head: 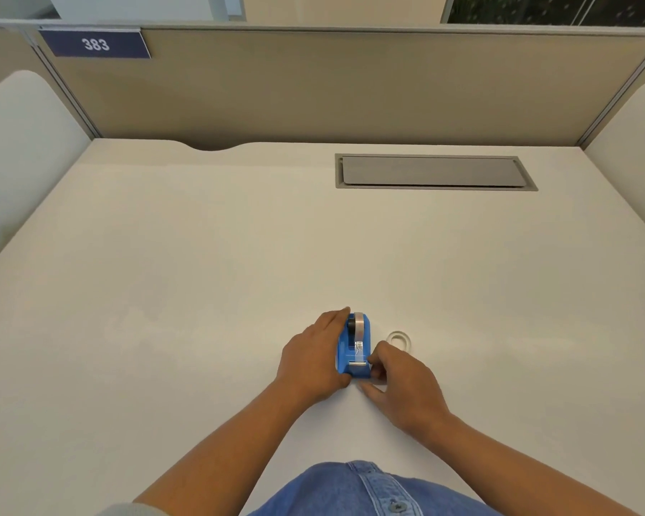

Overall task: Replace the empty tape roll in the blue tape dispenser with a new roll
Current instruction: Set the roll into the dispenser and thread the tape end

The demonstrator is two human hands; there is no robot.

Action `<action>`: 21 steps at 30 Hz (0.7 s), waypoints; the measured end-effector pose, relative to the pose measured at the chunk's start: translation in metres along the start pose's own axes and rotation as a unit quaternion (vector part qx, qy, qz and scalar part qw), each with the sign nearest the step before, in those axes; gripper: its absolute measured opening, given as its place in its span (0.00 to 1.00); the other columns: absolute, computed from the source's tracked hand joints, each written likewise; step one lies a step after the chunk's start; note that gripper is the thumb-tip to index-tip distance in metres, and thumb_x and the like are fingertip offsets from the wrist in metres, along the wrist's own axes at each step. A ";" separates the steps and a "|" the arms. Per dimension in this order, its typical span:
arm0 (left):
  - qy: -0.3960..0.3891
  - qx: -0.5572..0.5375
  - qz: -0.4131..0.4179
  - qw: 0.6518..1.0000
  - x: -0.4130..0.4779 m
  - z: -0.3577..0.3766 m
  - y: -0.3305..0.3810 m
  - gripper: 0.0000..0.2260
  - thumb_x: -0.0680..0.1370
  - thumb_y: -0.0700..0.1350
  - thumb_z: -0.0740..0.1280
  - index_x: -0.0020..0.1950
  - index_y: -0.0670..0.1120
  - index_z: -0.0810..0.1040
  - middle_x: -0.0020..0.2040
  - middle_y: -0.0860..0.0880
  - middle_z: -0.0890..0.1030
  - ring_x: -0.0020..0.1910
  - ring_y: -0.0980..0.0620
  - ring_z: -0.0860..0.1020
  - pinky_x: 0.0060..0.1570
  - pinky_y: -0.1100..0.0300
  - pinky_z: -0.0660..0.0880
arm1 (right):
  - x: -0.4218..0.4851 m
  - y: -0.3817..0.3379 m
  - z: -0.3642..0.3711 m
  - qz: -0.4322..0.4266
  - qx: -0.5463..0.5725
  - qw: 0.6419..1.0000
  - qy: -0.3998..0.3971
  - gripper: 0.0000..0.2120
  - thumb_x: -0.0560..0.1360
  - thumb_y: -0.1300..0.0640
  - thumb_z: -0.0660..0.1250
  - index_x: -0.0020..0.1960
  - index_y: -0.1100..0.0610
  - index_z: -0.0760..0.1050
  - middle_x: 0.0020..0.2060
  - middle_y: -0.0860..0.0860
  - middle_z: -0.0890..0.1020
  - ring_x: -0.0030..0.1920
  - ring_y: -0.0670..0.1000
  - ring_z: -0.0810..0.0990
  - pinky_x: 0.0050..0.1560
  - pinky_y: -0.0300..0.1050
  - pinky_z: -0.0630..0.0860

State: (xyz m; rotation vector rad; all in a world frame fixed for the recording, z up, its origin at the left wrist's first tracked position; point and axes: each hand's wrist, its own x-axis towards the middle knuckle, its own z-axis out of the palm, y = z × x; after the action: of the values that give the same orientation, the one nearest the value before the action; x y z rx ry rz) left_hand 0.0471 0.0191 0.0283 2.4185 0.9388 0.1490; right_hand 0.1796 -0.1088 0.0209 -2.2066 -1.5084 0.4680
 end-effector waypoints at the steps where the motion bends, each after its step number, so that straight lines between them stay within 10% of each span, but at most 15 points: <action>1: -0.002 -0.007 0.003 1.000 -0.002 0.001 -0.002 0.46 0.66 0.54 0.76 0.77 0.54 0.53 0.75 0.54 0.66 0.66 0.51 0.73 0.59 0.55 0.74 | -0.003 0.002 -0.001 -0.005 0.004 1.000 0.000 0.16 0.68 0.47 0.76 0.46 0.46 0.69 0.38 0.42 0.78 0.36 0.45 0.78 0.35 0.32 0.72; 8: 0.038 0.043 0.028 0.998 -0.017 0.009 -0.016 0.48 0.65 0.63 0.67 0.78 0.53 0.45 0.80 0.53 0.51 0.78 0.57 0.45 0.74 0.55 0.53 | -0.012 0.016 -0.004 0.002 -0.004 1.000 0.027 0.18 0.72 0.48 0.73 0.60 0.49 0.75 0.47 0.44 0.80 0.46 0.44 0.78 0.48 0.35 0.74; 16: 0.116 0.041 -0.037 0.992 -0.019 0.018 -0.029 0.23 0.78 0.44 0.59 0.74 0.45 0.65 0.77 0.48 0.64 0.77 0.50 0.57 0.74 0.56 0.53 | -0.007 0.033 -0.004 -0.018 -0.074 0.995 0.063 0.17 0.72 0.50 0.72 0.59 0.51 0.77 0.54 0.48 0.81 0.54 0.50 0.79 0.55 0.42 0.73; 21: 0.085 0.083 -0.035 0.992 -0.018 0.027 -0.034 0.22 0.83 0.48 0.50 0.78 0.49 0.55 0.80 0.53 0.55 0.78 0.54 0.49 0.76 0.56 0.45 | -0.007 0.043 0.003 -0.016 -0.116 0.992 0.043 0.28 0.77 0.44 0.62 0.74 0.54 0.66 0.74 0.49 0.69 0.73 0.49 0.67 0.74 0.47 0.60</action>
State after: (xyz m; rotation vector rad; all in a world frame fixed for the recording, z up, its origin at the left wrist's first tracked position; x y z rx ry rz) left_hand 0.0209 0.0158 -0.0109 2.5508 1.1523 0.2655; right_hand 0.2097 -0.1287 -0.0038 -2.3383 -1.6202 0.1926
